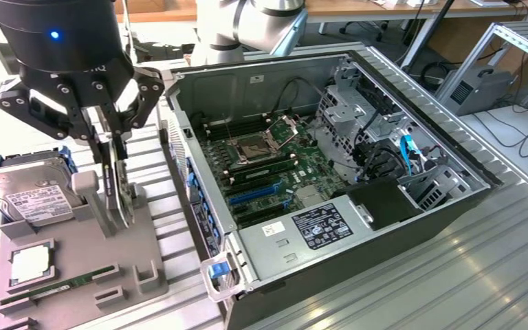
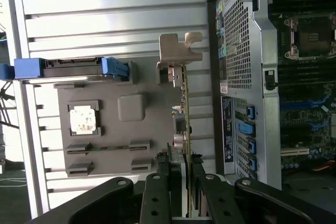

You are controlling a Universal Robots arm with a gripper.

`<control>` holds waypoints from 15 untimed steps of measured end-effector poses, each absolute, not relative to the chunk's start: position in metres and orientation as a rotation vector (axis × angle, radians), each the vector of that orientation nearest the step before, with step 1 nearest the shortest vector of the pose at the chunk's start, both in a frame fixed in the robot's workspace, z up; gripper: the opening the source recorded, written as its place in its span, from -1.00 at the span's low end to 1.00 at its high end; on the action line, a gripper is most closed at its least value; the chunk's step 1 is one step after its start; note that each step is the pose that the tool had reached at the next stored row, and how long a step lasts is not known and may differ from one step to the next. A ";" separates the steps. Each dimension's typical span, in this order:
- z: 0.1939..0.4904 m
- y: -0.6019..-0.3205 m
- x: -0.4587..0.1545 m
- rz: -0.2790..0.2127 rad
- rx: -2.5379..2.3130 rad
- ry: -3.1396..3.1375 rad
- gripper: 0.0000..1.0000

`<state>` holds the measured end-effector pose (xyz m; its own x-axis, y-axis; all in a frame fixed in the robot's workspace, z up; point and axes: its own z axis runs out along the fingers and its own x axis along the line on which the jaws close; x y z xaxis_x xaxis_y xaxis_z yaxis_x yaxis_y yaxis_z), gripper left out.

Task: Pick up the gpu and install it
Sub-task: 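Pick up the gpu and move the gpu toward the slot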

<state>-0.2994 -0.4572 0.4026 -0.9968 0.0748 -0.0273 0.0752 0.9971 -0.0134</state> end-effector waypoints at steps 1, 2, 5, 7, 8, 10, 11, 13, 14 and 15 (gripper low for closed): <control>0.404 -0.457 -0.299 -0.022 0.117 3.112 -0.45; 0.404 -0.457 -0.299 -0.023 0.117 3.113 -0.45; 0.407 -0.457 -0.299 -0.022 0.117 3.112 -0.45; 0.409 -0.457 -0.299 -0.022 0.117 3.113 -0.45; 0.410 -0.457 -0.299 -0.022 0.117 3.112 -0.45; 0.411 -0.457 -0.299 -0.022 0.117 3.112 -0.45; 0.412 -0.457 -0.299 -0.022 0.117 3.112 -0.45; 0.414 -0.457 -0.299 -0.022 0.117 3.112 -0.45; 0.415 -0.457 -0.299 -0.022 0.117 3.112 -0.45; 0.416 -0.457 -0.299 -0.022 0.117 3.112 -0.45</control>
<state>-0.2994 -0.4572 0.4164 -0.9968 0.0748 -0.0274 0.0752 0.9971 -0.0134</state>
